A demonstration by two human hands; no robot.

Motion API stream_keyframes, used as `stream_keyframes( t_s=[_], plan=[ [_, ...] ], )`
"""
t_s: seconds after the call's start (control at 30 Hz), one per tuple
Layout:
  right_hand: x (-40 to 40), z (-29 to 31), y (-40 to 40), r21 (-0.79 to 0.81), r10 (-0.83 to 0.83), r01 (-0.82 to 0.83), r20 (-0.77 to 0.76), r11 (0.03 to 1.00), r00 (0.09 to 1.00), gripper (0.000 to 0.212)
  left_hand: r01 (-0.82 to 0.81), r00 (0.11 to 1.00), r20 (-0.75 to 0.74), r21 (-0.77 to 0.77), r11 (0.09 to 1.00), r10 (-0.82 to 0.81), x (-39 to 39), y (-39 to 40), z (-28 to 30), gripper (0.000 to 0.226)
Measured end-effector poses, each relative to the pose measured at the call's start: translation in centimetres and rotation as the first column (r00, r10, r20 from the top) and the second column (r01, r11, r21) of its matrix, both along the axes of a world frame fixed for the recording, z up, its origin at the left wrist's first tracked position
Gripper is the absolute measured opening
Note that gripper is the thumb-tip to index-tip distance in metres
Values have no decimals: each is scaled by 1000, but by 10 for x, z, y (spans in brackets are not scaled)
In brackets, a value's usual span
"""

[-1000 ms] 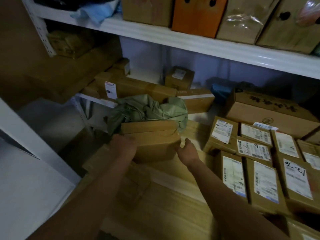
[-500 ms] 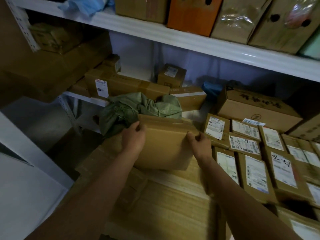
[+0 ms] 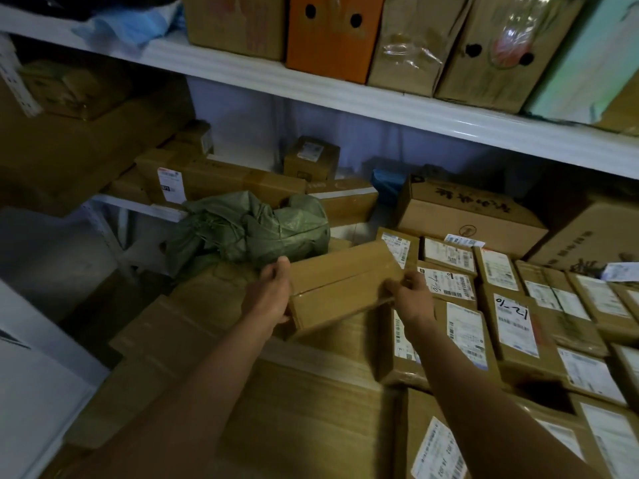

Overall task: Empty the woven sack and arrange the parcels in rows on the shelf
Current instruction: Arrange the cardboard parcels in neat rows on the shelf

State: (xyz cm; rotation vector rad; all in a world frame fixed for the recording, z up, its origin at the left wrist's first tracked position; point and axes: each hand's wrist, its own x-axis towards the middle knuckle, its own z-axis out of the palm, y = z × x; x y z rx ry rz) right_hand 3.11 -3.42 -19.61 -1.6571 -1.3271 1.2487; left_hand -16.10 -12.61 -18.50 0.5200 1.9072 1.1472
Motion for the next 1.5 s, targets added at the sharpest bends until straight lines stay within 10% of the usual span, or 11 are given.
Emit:
stream_keyframes(
  t_s=[0.23, 0.37, 0.63, 1.13, 1.5],
  plan=[
    [-7, -31, -3, -132, 172, -187, -113, 973, 979, 103, 21, 988, -145, -167, 986, -45, 26, -6, -13, 41],
    [-18, -58, -3, -338, 252, -245, -25, 908, 967, 138, 85, 994, 76, -188, 978, -72, 39, -10, -27, 26],
    [-17, -69, -19, -260, 365, -300, 254, 918, 896, 84, 49, 960, -256, -258, 965, -117, 36, 4, -44, 35],
    [4, -63, -12, -240, 359, -273, 492, 932, 793, 53, 136, 991, 20, -240, 961, -136, 69, 9, -61, 44],
    [-59, -34, -65, 15, 446, -490, 390, 872, 806, 40, -201, 936, -285, 53, 978, 208, 18, -57, -24, 12]
  ],
)
